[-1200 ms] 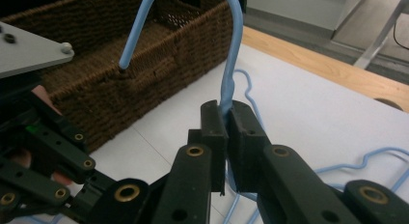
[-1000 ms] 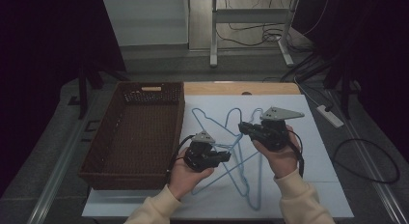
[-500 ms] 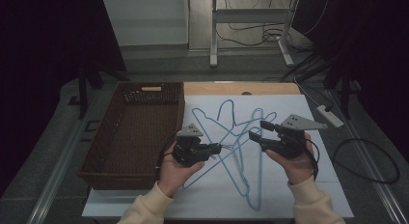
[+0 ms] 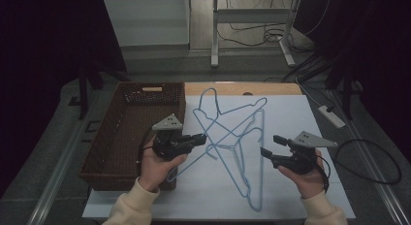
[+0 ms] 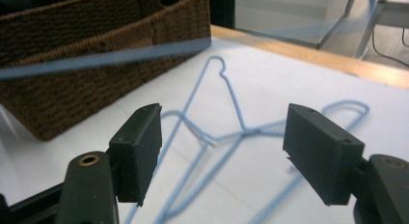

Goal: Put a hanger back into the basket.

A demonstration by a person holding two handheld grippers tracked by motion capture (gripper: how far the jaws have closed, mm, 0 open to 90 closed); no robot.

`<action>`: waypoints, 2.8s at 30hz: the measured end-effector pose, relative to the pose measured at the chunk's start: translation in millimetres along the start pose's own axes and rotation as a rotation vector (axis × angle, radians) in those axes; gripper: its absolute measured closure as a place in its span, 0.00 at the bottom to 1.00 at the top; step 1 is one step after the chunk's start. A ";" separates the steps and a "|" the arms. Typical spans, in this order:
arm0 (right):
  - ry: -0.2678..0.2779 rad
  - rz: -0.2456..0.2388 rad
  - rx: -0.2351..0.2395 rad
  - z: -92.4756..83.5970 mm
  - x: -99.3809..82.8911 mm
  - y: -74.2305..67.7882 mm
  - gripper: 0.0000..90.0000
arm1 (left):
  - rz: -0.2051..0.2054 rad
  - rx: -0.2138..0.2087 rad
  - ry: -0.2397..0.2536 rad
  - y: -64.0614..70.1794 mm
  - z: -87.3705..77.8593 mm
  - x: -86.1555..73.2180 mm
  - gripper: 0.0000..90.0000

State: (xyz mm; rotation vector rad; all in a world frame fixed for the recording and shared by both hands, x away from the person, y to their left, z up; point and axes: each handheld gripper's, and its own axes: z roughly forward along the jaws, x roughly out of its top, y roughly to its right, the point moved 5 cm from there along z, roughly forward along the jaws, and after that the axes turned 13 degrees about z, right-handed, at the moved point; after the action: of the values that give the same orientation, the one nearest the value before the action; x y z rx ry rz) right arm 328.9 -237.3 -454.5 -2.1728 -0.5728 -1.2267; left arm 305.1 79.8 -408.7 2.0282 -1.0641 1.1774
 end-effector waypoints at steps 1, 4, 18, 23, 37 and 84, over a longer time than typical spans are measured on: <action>-0.004 0.000 -0.002 -0.3 -3.4 2.0 0.33 | 0.001 0.003 0.005 -2.7 -5.5 0.1 0.97; -0.026 0.002 -0.011 -0.8 -13.6 7.4 0.33 | -0.003 0.016 0.018 -10.1 -18.1 -0.9 0.97; -0.070 0.017 -0.047 0.1 -33.3 21.5 0.33 | -0.040 0.112 0.056 -49.8 -72.3 -16.3 0.97; -0.077 0.017 -0.058 1.3 -35.3 24.4 0.33 | -0.062 0.149 0.066 -63.8 -86.2 -22.9 0.97; -0.101 0.014 -0.081 5.0 -39.6 27.7 0.33 | -0.120 0.270 0.066 -105.5 -129.0 -52.0 0.97; -0.120 0.025 -0.086 10.0 -42.8 28.6 0.34 | -0.128 0.281 -0.276 -165.9 -101.8 -118.8 0.96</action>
State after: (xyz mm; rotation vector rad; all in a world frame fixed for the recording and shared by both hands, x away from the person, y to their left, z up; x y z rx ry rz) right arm 331.9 -255.6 -503.5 -2.3308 -0.5496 -1.1324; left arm 364.7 288.2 -479.6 2.4952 -0.9163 1.0494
